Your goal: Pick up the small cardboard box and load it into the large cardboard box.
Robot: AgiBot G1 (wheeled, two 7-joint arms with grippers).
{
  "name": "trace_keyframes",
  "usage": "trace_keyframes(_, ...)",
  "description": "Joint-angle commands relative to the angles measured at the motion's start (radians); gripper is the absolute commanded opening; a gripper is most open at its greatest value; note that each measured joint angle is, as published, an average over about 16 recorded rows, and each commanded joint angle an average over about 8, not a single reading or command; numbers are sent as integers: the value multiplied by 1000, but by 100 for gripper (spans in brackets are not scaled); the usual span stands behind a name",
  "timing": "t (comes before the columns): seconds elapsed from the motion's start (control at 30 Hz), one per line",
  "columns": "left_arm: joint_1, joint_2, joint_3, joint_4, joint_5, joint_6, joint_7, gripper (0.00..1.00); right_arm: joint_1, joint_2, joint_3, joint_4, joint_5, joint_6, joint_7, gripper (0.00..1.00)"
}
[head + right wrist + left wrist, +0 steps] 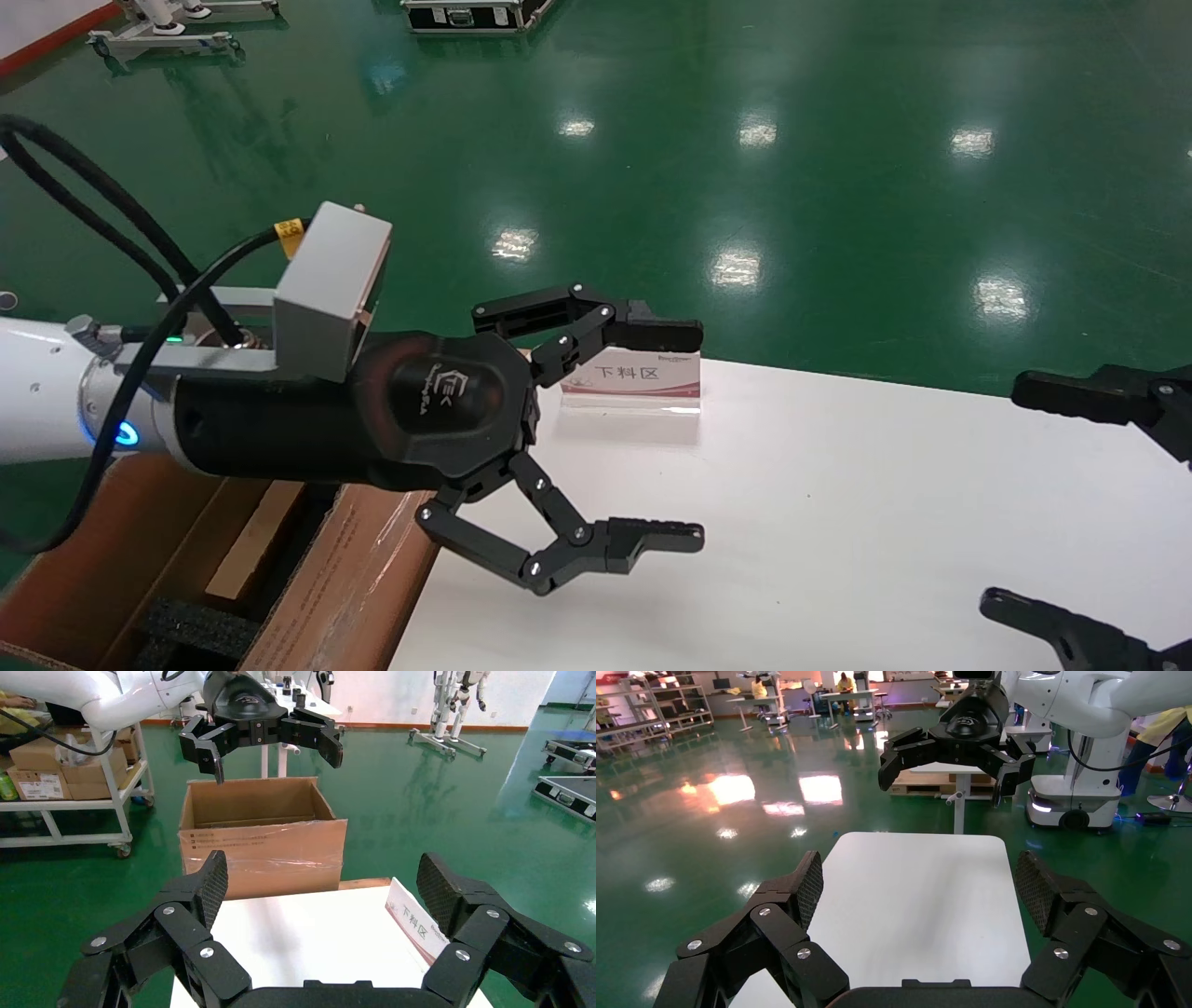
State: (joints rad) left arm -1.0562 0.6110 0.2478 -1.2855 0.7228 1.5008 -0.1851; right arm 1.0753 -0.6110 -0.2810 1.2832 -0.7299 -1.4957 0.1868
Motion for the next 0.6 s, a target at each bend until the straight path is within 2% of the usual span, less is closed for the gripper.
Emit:
trace_keyframes(0.03, -1, 0, 2, 0, 0, 0, 0, 100, 0, 0, 0, 0, 0, 0, 0, 100)
trace_keyframes(0.6, -10, 0, 17, 1, 4, -3, -1, 100, 0, 1, -1, 0, 1, 1, -1, 100)
